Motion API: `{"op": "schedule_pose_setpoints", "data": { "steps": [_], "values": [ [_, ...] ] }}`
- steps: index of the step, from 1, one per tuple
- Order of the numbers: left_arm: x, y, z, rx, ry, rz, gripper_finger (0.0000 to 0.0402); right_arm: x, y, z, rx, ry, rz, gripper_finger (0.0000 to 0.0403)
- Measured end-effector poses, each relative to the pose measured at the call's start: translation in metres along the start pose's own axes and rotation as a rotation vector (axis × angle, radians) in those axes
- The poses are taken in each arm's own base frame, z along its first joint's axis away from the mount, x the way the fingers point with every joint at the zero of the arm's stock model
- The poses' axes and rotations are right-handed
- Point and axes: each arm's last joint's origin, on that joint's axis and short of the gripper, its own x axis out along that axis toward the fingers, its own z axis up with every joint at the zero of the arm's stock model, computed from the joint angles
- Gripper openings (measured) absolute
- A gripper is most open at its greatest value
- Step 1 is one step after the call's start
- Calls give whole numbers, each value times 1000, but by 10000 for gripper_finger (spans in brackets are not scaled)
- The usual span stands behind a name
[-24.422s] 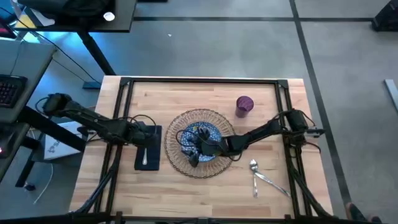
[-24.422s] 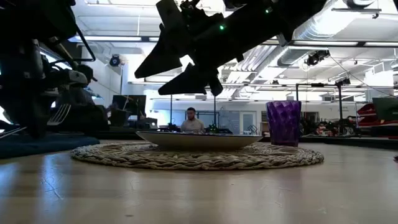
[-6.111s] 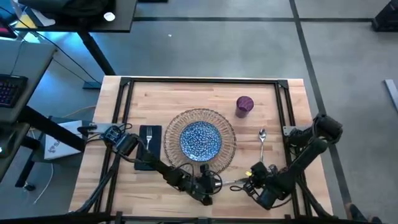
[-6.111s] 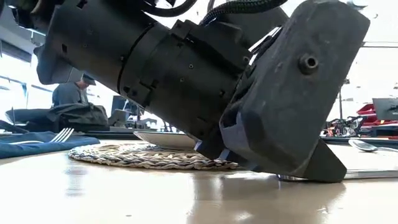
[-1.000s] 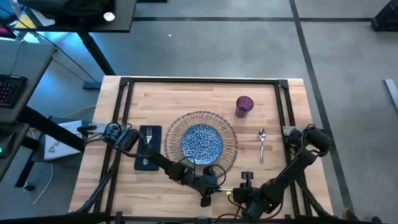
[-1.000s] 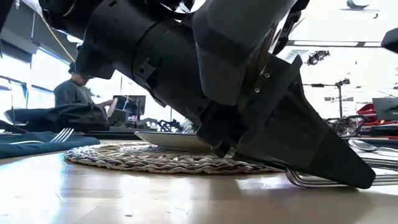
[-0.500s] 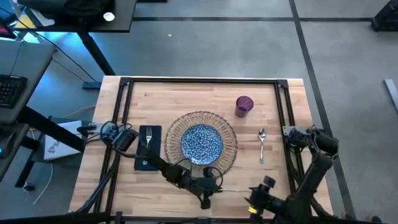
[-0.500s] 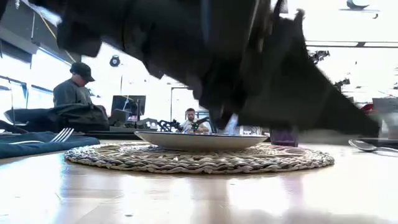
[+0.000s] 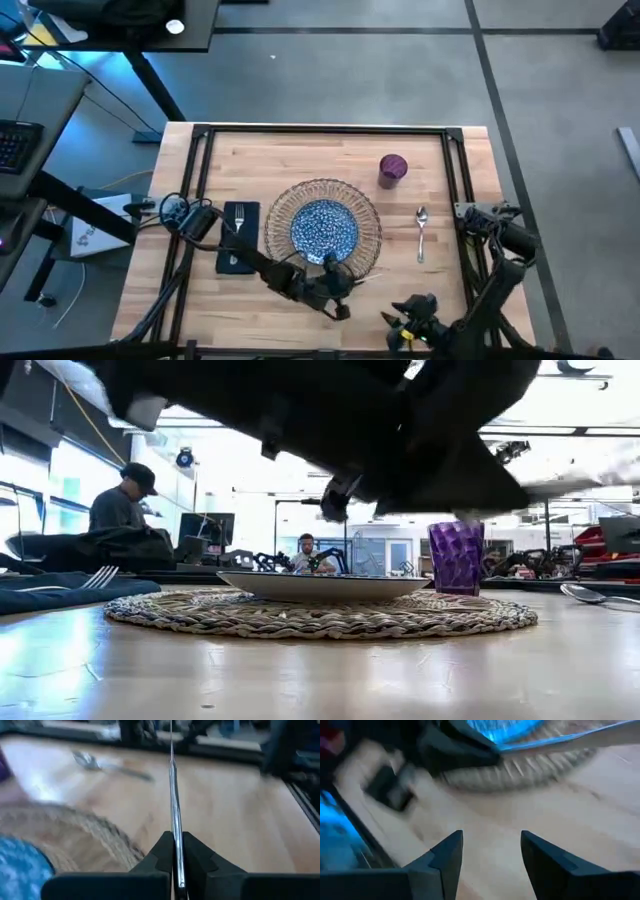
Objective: Set table place
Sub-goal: Move the silver knife to the left of the silver spoon on the table
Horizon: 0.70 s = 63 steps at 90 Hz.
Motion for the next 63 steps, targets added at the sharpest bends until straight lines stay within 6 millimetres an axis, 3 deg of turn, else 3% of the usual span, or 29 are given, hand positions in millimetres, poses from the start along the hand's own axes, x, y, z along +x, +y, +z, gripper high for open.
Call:
{"op": "schedule_pose_setpoints", "data": {
  "steps": [11, 20, 63],
  "values": [
    [-6, -7, 5, -24, -56, -6, 0, 20, 14, 17, 119, -22, -1, 169],
    [-14, -13, 11, -16, -98, 32, 0, 25, 19, 31, 157, -39, -5, 169],
    [-54, -17, 82, -6, -241, 106, 0, -16, 15, 96, 149, -320, 168, 169]
  ]
}}
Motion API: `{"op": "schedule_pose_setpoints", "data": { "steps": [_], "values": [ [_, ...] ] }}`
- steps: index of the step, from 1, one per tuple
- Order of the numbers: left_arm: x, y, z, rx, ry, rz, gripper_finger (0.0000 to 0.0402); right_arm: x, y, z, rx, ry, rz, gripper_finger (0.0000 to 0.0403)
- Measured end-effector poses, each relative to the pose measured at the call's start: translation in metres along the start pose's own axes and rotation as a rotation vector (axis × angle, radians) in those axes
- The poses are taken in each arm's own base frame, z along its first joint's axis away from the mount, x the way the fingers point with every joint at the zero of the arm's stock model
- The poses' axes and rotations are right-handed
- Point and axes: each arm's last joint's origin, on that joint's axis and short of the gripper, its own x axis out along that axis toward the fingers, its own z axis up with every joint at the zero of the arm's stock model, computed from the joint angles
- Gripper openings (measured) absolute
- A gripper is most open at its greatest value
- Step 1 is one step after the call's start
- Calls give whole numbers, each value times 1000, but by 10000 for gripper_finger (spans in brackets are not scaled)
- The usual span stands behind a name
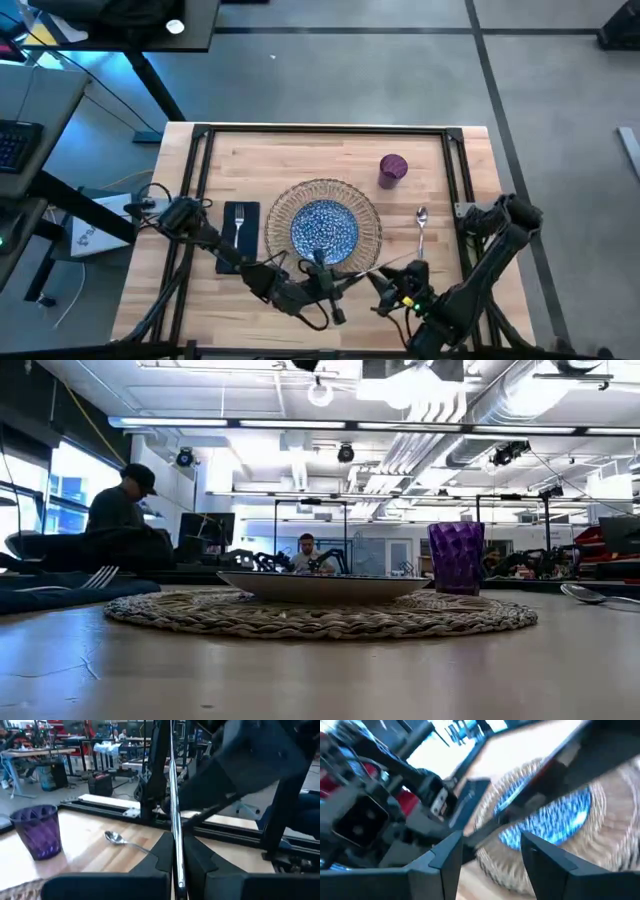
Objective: Set table place
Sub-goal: Move the silver knife to the left of the silver spoon on the table
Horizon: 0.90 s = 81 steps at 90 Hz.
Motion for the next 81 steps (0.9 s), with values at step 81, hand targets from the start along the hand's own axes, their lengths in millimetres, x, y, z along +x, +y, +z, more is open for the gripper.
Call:
{"op": "schedule_pose_setpoints", "data": {
  "steps": [81],
  "values": [
    [19, 29, 37, 201, -153, 211, 0, 26, 8, 44, -111, -343, 81, 111]
  ]
}}
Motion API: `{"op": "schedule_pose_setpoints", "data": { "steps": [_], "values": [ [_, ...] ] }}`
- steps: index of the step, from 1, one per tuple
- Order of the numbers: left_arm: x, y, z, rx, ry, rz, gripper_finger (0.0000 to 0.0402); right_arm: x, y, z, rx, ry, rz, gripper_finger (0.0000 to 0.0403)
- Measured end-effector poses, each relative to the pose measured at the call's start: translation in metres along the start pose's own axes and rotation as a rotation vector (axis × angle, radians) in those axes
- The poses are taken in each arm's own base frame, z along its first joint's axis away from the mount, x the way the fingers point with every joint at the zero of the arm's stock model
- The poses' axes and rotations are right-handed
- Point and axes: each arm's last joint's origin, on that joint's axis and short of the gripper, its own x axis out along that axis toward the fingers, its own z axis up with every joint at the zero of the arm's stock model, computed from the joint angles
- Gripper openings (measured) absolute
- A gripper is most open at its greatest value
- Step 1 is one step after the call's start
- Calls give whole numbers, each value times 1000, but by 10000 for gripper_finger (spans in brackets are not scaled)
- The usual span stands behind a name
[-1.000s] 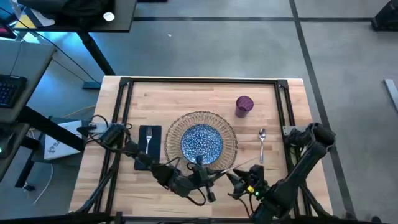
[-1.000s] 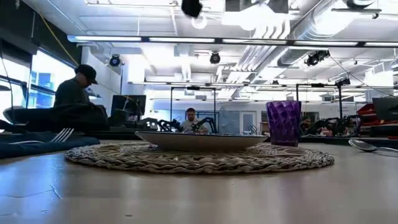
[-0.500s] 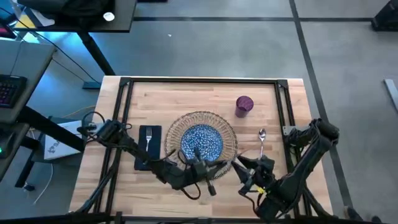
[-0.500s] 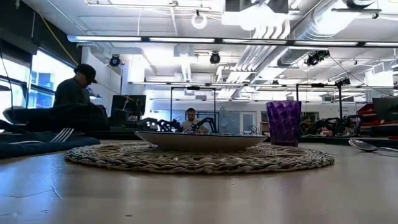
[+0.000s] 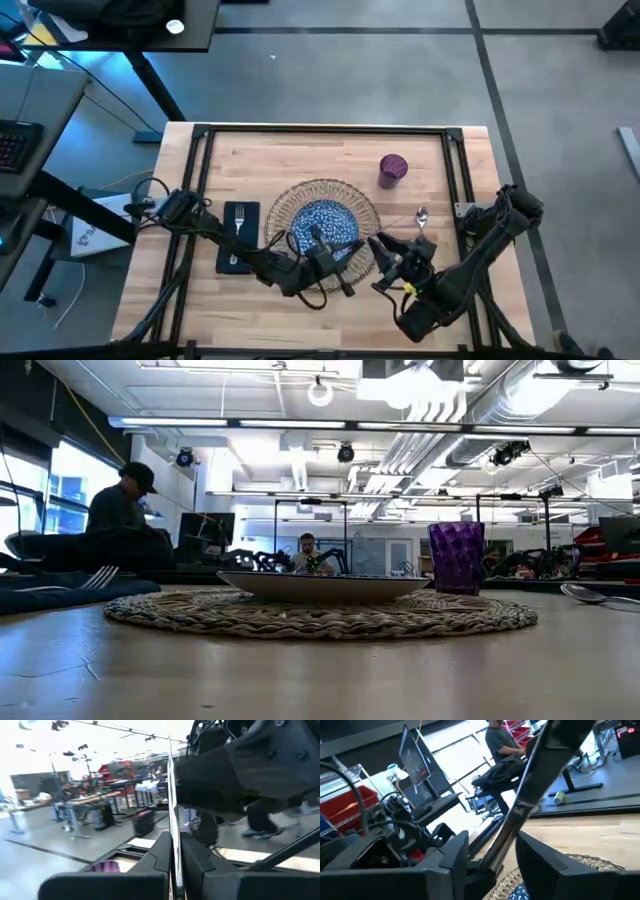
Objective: Set table place
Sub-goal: Move the silver knife to the left of the silver spoon on the table
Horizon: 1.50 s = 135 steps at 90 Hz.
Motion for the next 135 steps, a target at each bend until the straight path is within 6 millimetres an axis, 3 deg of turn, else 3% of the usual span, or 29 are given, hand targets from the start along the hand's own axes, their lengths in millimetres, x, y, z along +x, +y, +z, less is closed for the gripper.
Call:
{"op": "schedule_pose_setpoints", "data": {
  "steps": [18, 52, 72, 83, 122, 135],
  "values": [
    [-3, -1, 1, 30, 4, 10, 0, 8, -1, 3, 20, 9, -34, 71],
    [-5, -2, 3, 45, -8, 9, 0, 13, 0, 2, 49, 2, -44, 60],
    [-4, -2, 2, 61, -3, 13, 0, 15, 1, 2, 74, -5, -47, 13],
    [-4, -2, 2, 77, -1, 13, 2, 15, 1, 2, 75, -5, -47, 7],
    [-9, -5, 4, 67, -15, -12, 80, 15, 0, 1, 42, 12, -56, 2],
    [-19, -9, 8, 77, -9, -4, 108, 15, -1, 1, 19, 38, -69, 1]
  ]
}}
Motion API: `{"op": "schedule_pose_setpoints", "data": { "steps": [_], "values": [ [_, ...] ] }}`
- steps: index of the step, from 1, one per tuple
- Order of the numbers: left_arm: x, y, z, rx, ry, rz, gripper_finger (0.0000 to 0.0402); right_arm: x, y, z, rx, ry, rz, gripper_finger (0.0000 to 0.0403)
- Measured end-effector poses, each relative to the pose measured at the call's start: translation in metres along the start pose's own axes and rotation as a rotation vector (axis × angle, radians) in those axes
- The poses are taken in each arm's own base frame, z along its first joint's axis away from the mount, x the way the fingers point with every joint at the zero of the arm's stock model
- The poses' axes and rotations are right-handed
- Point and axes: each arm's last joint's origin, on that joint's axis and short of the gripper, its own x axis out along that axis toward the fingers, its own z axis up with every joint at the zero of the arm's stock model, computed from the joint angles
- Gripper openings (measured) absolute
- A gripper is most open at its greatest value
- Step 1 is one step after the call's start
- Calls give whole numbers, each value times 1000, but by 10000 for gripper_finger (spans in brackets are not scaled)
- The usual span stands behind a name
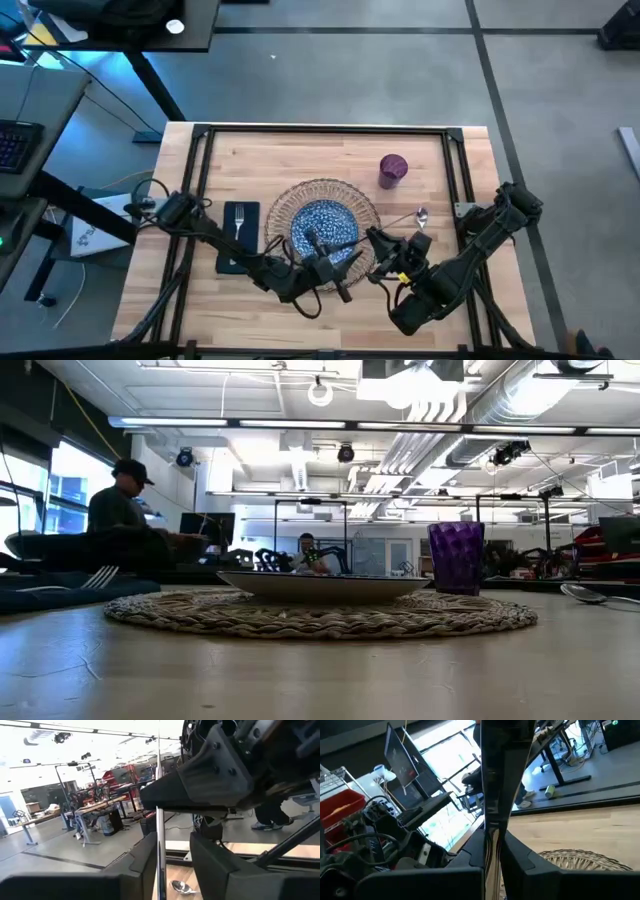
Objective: Set table place
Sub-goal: Move the silver knife to the left of the silver spoon on the table
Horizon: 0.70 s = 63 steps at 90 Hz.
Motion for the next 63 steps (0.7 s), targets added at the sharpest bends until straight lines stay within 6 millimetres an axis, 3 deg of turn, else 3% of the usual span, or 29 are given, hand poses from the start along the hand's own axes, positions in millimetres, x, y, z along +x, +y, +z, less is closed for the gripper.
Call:
{"op": "schedule_pose_setpoints", "data": {
  "steps": [21, 36, 49, 63],
  "values": [
    [-40, 0, 34, 144, 29, -8, 119, 0, -11, 2, -103, 204, -130, 0],
    [-66, 6, 43, 186, 141, -35, 119, -2, -23, 5, -215, 405, -295, 0],
    [-81, 27, 35, 49, 292, -98, 119, -3, -32, 5, -312, 598, -446, 0],
    [-85, 56, 10, -18, 528, -82, 119, 6, -34, 4, -381, 766, -536, 0]
  ]
}}
